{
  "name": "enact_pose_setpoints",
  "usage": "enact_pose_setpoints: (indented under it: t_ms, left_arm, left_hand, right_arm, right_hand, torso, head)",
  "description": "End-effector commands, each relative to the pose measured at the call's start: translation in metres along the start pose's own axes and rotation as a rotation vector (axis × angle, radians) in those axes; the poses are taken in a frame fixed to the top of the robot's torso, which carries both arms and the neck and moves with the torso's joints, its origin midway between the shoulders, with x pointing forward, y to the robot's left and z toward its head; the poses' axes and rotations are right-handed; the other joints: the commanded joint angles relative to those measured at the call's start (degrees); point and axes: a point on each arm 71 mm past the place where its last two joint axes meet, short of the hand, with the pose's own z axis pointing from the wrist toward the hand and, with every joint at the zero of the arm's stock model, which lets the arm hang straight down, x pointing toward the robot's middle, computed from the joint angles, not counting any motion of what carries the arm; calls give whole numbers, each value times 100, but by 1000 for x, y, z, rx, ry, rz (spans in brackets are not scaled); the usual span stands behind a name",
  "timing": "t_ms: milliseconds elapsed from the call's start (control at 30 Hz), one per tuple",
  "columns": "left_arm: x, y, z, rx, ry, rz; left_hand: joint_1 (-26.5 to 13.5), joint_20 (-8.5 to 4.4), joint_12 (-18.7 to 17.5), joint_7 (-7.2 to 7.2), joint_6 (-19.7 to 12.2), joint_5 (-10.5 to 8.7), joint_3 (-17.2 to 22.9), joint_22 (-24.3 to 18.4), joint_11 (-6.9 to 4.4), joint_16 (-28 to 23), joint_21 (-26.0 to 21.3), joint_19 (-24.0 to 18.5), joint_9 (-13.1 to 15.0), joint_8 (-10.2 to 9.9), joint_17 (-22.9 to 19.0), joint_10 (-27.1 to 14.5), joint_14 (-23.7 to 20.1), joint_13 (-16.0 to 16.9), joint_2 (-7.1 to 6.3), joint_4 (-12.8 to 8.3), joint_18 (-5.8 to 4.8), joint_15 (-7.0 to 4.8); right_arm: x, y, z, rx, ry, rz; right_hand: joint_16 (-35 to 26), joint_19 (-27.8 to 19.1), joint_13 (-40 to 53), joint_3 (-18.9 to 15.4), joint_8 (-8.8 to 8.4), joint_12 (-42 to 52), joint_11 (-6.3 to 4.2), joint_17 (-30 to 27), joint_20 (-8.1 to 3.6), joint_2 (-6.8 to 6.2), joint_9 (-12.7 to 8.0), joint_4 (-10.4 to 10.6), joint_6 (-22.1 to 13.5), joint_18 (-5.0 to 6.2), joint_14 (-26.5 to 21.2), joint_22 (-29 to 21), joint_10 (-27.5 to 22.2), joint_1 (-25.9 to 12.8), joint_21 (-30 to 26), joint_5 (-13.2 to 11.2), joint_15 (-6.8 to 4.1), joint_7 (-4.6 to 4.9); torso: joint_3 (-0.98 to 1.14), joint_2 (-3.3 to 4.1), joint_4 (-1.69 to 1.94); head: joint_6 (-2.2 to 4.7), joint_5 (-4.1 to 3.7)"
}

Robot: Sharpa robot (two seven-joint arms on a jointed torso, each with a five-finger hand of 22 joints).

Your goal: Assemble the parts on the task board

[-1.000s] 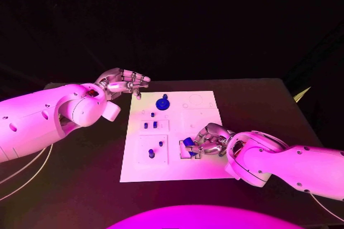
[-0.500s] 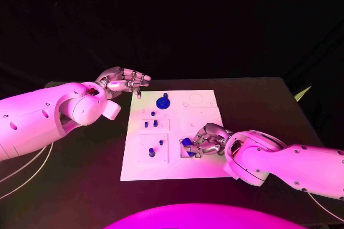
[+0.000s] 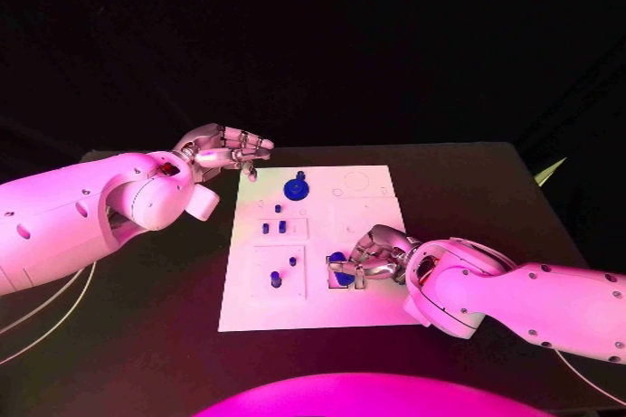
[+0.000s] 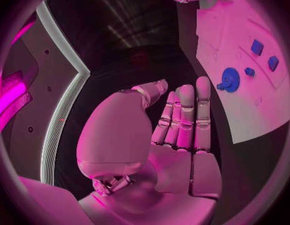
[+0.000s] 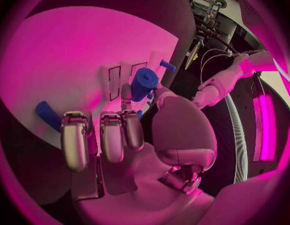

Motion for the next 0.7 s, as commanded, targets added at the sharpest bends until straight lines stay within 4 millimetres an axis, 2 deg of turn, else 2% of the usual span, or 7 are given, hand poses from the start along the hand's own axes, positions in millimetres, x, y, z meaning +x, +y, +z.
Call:
enact_pose_setpoints:
  t_ms: [33, 233, 700]
  left_arm:
    - [2, -1, 0, 4, 18, -8]
    - [2, -1, 0, 3, 16, -8]
    - [1, -1, -1, 2, 14, -8]
  left_hand:
    - [-28, -11, 23, -2, 4, -8, 1, -5, 13, 16, -32, 29, -5, -16, 9, -35, -5, -5, 22, 47, 40, 6]
    - [-28, -11, 23, -2, 4, -8, 1, -5, 13, 16, -32, 29, -5, -16, 9, -35, -5, -5, 22, 47, 40, 6]
    - [-34, -10, 24, -2, 4, -8, -2, -10, 13, 15, -39, 30, -5, -17, 9, -38, -7, -9, 25, 59, 40, 7]
  right_arm:
    - [0, 0, 1, -2, -4, -27]
    - [0, 0, 2, -9, -9, -57]
    - [-1, 3, -4, -51, -35, -70]
  right_hand:
    - [16, 494, 1000, -214, 42, -25, -20, 1131, -26, -36, -1, 3, -68, -44, 523, 1291, 208, -206, 2, -31, -57, 3]
    - [15, 492, 992, -806, 106, -63, -20, 1133, -30, -18, 39, 10, -130, -43, 523, 1289, 193, -503, -8, -86, -58, 5]
    - [27, 498, 988, -1043, 139, -89, -10, 1168, -21, 175, 54, -16, -177, -48, 529, 1304, 183, -188, 8, -59, -47, 15]
  torso:
    - [-2, 0, 2]
    - [2, -1, -1]
    - [8, -1, 1]
  head:
    - [-8, 2]
    - [-16, 7]
    - [-19, 13]
